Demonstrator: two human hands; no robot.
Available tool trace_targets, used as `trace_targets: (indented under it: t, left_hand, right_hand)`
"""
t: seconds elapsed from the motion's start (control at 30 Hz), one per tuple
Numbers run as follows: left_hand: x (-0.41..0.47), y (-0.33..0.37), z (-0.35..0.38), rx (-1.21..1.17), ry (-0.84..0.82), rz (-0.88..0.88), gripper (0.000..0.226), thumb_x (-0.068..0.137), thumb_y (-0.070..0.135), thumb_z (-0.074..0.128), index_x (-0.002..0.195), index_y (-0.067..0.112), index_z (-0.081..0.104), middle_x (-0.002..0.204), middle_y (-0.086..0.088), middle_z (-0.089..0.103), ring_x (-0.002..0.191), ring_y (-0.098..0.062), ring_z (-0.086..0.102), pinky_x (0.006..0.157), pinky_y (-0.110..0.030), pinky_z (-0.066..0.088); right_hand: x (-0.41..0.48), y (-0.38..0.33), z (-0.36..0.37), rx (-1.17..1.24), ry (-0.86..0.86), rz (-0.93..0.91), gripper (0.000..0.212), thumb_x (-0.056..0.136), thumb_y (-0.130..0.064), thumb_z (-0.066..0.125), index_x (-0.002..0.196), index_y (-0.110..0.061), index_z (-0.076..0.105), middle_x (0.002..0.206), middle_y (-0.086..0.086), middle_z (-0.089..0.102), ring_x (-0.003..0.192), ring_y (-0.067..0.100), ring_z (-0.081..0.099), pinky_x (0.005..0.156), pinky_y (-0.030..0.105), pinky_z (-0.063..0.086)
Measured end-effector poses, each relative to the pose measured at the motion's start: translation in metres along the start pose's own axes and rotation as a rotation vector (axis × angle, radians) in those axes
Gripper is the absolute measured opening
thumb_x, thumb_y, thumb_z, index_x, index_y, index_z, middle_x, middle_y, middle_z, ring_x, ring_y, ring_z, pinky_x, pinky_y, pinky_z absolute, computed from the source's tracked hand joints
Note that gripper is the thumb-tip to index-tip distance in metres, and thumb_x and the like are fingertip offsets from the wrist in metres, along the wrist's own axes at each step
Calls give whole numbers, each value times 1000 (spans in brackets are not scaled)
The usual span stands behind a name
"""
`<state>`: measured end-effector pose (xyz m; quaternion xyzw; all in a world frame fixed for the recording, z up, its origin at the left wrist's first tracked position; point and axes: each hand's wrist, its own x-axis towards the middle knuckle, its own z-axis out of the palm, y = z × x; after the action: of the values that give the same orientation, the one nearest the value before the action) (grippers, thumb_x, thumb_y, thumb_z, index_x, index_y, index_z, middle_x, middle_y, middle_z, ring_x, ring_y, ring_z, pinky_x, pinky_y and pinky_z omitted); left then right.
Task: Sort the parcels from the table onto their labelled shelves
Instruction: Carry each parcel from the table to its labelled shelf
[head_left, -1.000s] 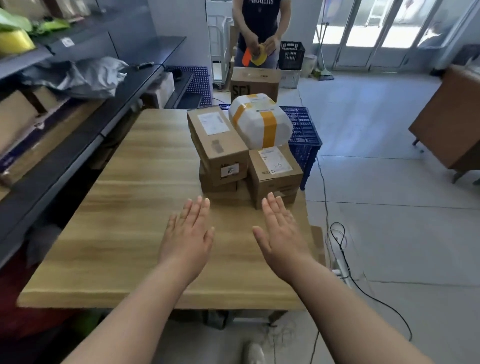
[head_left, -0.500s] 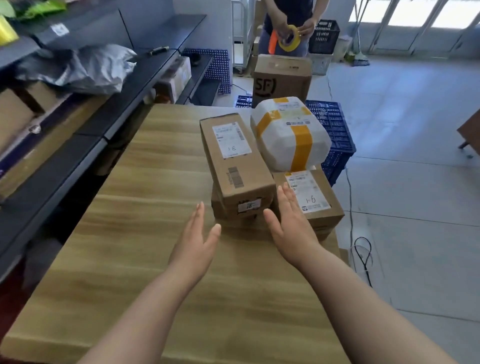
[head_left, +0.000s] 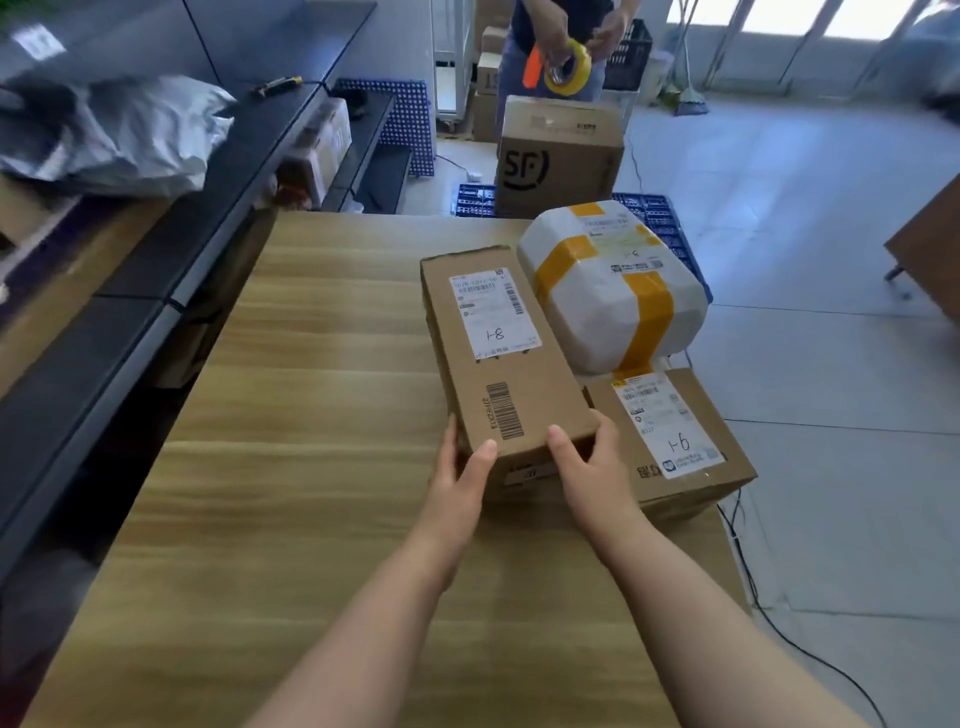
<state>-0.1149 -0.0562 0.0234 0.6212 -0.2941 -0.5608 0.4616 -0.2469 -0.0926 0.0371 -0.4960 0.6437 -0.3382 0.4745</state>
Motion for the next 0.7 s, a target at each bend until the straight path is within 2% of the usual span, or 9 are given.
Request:
trace_targets:
  t: [0.07,0.13,0.2,0.27,0.4,0.47,0.57,0.63,0.7]
  left_hand:
    - [-6,3,0,-38,18,34,31,98,31,45,121,52,42,125,21,56,120,-9,50,107,-41,35]
    - [-16,6,-1,-73,42,57,28,98,30,43,116,52,46,121,21,59,116,-8,52,106,-41,37]
    - [-31,7,-4,-96,82,89,30,95,37,45,118,56,46,115,23,62,112,-6,55,100,-41,41]
    - [-50,7,-9,-106,126,133,42,84,47,43,124,60,42,121,21,60,115,-9,54,95,-43,43]
    - [-93,1,-14,-128,256,235,62,72,61,41,134,52,40,130,14,56,123,-13,50,98,-47,43]
    - [-118,-2,-10,-117,323,261,67,71,64,41,136,48,40,131,15,55,123,-10,49,99,-48,43]
    - [-163,-7,1,-77,430,311,65,74,64,37,137,52,36,135,16,49,123,-7,47,102,-49,42]
    - [-194,-12,6,-54,521,343,60,76,64,35,136,58,32,139,17,43,126,-6,43,104,-48,41]
    - [-224,-19,7,-5,604,387,56,80,65,32,136,61,28,142,19,39,132,-6,36,106,-47,37]
  right_hand:
    - [-6,-2,2,-4,22,-43,47,90,-35,58,131,-27,37,125,-4,50,117,13,48,101,34,41]
    - [-13,-6,2,-4,20,-75,48,88,-35,60,130,-28,37,126,-5,48,116,11,48,102,34,41]
    - [-23,-10,3,23,-11,-102,49,87,-34,62,129,-29,37,128,-5,47,114,9,47,99,31,42]
    - [-38,-15,3,69,-60,-158,50,85,-33,65,126,-31,38,128,-5,45,114,6,47,97,27,42]
    - [-71,-20,-2,113,-155,-286,45,83,-35,67,118,-35,38,127,-6,45,116,6,47,103,30,40]
    - [-85,-22,-10,138,-192,-323,43,81,-42,66,114,-34,40,124,-4,47,114,7,48,103,32,40]
    - [-103,-25,-24,164,-309,-353,49,71,-56,62,110,-32,44,121,0,52,108,11,53,98,35,45]
    - [-117,-27,-29,195,-420,-371,51,70,-58,64,110,-32,46,121,-1,52,106,10,54,93,31,48]
    - [-136,-29,-29,229,-543,-402,47,78,-49,67,117,-35,46,123,-7,46,106,2,52,84,16,45]
